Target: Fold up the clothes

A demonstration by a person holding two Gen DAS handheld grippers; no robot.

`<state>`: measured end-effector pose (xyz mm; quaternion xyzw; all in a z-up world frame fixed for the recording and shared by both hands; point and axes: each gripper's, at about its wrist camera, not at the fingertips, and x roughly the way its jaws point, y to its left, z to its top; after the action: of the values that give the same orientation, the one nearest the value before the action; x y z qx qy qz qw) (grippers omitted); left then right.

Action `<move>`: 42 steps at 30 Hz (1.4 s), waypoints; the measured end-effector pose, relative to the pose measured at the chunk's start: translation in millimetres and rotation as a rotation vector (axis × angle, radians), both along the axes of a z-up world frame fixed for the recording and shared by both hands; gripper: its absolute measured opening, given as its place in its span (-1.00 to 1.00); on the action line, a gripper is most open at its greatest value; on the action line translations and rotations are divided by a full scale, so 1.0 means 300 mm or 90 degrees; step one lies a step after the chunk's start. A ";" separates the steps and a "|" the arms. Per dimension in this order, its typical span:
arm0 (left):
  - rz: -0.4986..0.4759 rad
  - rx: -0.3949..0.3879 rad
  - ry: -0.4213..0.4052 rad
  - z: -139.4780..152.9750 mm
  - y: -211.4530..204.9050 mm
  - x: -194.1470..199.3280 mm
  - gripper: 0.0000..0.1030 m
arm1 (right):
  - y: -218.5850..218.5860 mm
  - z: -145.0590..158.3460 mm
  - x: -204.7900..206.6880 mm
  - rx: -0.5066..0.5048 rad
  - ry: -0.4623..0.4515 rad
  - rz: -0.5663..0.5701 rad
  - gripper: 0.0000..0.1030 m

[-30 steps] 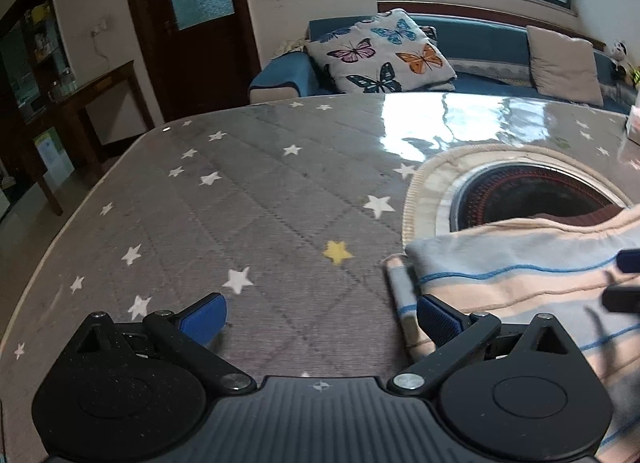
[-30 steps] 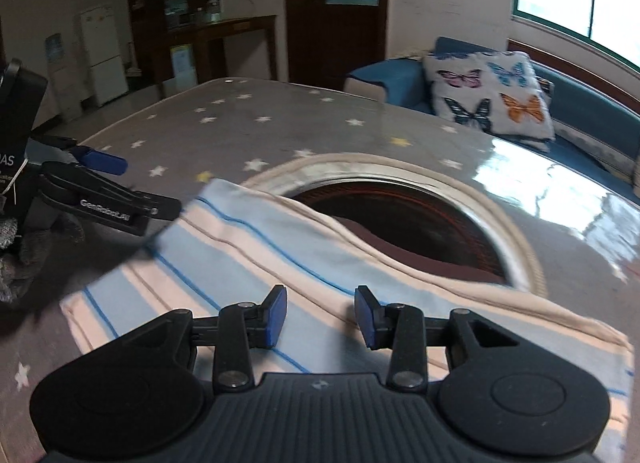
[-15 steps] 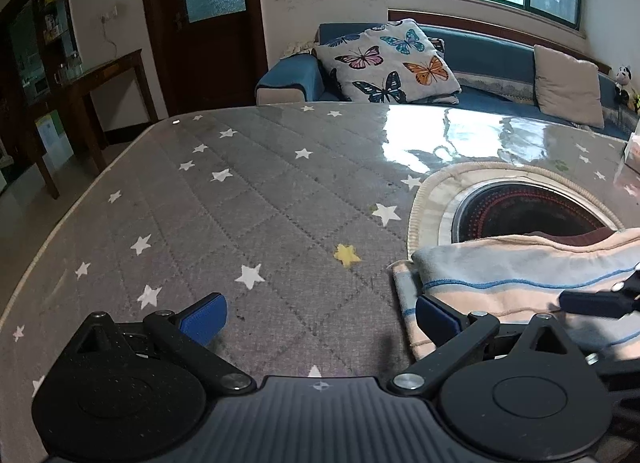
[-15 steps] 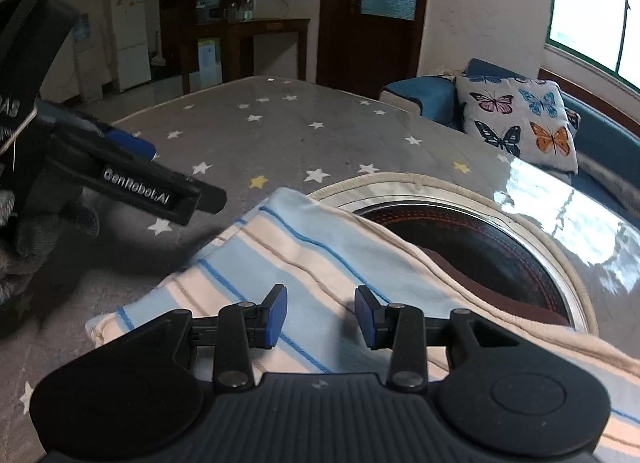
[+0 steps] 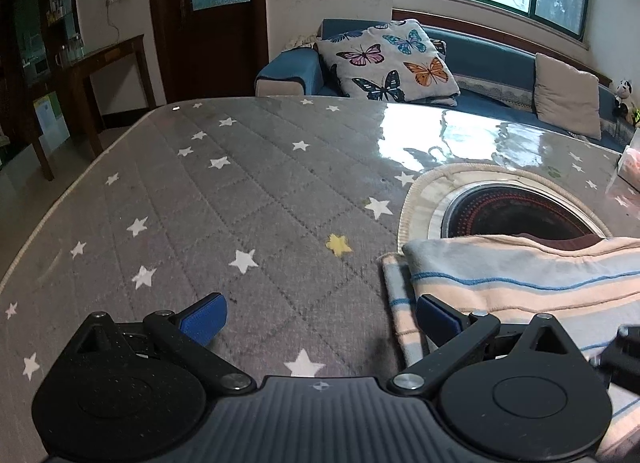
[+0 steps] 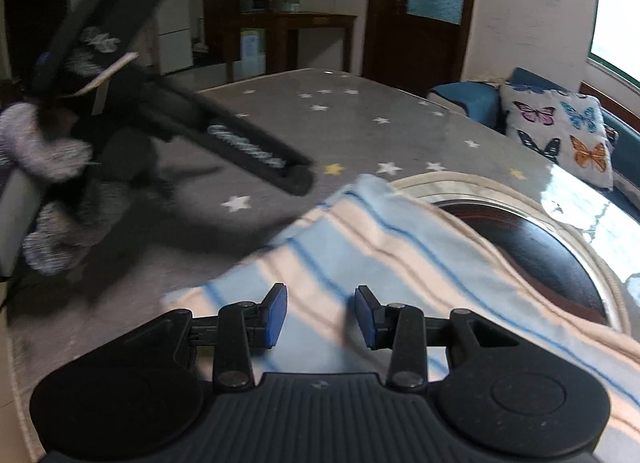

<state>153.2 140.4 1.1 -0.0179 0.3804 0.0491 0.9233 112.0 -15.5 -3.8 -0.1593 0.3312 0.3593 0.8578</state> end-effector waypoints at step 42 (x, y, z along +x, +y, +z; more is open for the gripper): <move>0.029 -0.043 0.022 -0.018 0.063 -0.049 0.99 | 0.132 -0.007 -0.262 -0.008 -0.033 0.155 -0.41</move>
<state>138.4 159.3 -4.2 -0.0568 0.3974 0.0573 0.9141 33.3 24.2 -5.9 -0.2132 0.2895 0.4541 0.8152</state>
